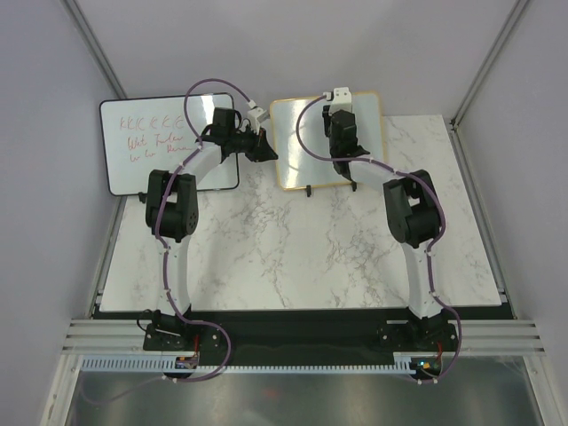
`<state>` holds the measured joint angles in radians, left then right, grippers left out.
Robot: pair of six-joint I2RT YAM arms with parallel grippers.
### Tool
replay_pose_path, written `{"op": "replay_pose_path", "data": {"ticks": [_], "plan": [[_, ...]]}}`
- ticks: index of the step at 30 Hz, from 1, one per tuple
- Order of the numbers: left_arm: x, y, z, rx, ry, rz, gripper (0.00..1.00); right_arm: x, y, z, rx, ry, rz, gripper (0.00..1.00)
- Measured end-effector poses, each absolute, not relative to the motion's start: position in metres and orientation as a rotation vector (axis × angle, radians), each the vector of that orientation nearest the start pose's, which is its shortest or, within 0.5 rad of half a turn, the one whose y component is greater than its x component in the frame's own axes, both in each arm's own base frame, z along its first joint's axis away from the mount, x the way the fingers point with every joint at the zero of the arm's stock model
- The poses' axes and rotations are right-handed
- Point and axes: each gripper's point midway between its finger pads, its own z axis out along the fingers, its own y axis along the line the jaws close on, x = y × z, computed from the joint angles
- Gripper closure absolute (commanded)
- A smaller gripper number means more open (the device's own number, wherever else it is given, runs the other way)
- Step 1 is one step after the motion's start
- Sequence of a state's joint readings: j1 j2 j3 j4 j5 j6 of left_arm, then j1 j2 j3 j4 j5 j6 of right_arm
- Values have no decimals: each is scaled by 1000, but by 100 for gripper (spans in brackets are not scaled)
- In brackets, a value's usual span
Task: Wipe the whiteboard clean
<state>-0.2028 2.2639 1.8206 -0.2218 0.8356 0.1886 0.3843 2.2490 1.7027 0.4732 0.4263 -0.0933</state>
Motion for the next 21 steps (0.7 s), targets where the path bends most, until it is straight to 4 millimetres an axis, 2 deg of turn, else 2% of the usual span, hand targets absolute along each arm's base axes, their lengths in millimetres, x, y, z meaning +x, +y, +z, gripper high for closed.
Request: {"op": "replay_pose_path", "data": {"ticks": [3,10,17,21], "plan": [[529,-236,111,845,1956,-930,98,626,173,174,-61,1652,-117,100],[528,-236,111,844,1960,-932,98,619,179,176,-64,1648,-118,100],[528,-236,110,851,1958,-929,98,650,194,214,-45,1577,-89,100],[528,-235,110,853,1957,-926,98,652,197,211,-46,1584,-77,100]]}}
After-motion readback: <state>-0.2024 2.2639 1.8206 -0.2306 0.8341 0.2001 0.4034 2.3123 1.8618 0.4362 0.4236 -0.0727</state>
